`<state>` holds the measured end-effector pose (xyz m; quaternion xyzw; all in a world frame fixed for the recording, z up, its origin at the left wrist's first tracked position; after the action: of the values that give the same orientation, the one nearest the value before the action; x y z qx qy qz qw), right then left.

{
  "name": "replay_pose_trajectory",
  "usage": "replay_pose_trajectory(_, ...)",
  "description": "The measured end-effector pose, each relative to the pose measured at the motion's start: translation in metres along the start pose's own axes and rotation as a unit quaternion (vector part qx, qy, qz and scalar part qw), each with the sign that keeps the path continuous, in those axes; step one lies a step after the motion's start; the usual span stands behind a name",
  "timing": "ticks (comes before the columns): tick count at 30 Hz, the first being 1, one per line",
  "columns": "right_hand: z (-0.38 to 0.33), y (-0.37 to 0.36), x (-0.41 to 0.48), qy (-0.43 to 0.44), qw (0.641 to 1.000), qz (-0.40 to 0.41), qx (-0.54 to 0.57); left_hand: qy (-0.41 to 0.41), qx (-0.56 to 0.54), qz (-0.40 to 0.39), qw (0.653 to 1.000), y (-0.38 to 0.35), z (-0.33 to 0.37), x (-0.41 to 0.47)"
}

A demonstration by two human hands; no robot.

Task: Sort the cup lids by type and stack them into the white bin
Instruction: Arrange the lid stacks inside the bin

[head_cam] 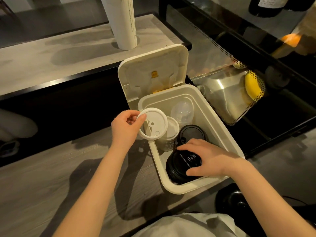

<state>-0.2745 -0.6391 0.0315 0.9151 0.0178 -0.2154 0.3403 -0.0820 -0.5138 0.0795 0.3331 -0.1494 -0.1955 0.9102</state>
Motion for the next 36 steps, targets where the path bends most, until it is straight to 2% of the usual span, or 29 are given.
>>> replay_pose_trajectory(4, -0.006, 0.005, 0.004, 0.013, 0.997, 0.039, -0.059, 0.002, 0.004, -0.003, 1.000, -0.006, 0.006, 0.004)
replay_pose_trajectory(7, -0.009, 0.015, 0.005, 0.018, 0.998, 0.046, -0.024, 0.004, 0.016, -0.004, 1.000, -0.012, 0.013, 0.010)
replay_pose_trajectory(11, -0.018, 0.066, 0.017, 0.061, 0.975, 0.212, 0.039, -0.016, 0.048, -0.018, 0.999, -0.024, 0.029, 0.018)
replay_pose_trajectory(13, -0.027, 0.082, 0.032, 0.079, 0.965, 0.247, 0.026, -0.019, 0.081, -0.044, 0.996, -0.036, 0.035, 0.024)
replay_pose_trajectory(19, -0.040, 0.068, 0.071, 0.065, 0.986, 0.153, -0.006, -0.039, 0.155, -0.073, 0.984, -0.051, 0.036, 0.035)
replay_pose_trajectory(23, -0.035, 0.059, 0.080, 0.018, 0.985, 0.120, -0.126, -0.079, 0.259, -0.070, 0.960, -0.041, 0.022, 0.031)
replay_pose_trajectory(25, -0.033, 0.052, 0.087, 0.006, 0.980, 0.101, -0.173, -0.100, 0.254, -0.092, 0.958, -0.038, 0.010, 0.024)
replay_pose_trajectory(30, -0.034, 0.045, 0.099, -0.021, 0.977, 0.078, -0.198, -0.130, 0.225, -0.180, 0.949, -0.046, -0.010, 0.007)
replay_pose_trajectory(36, -0.039, 0.050, 0.098, -0.041, 0.964, 0.088, -0.246, -0.131, 0.244, -0.197, 0.940, -0.035, -0.009, 0.002)
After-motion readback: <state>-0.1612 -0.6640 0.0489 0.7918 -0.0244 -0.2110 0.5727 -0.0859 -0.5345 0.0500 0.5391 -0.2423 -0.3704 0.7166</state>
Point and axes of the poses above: each hand's wrist, its own x-axis towards the middle knuckle, its own y-axis out of the back of the hand, z = x × y, the point moved 8 cm from there along x, towards the middle knuckle, and after that the axes turned 12 degrees about x, right-handed, at the moved point
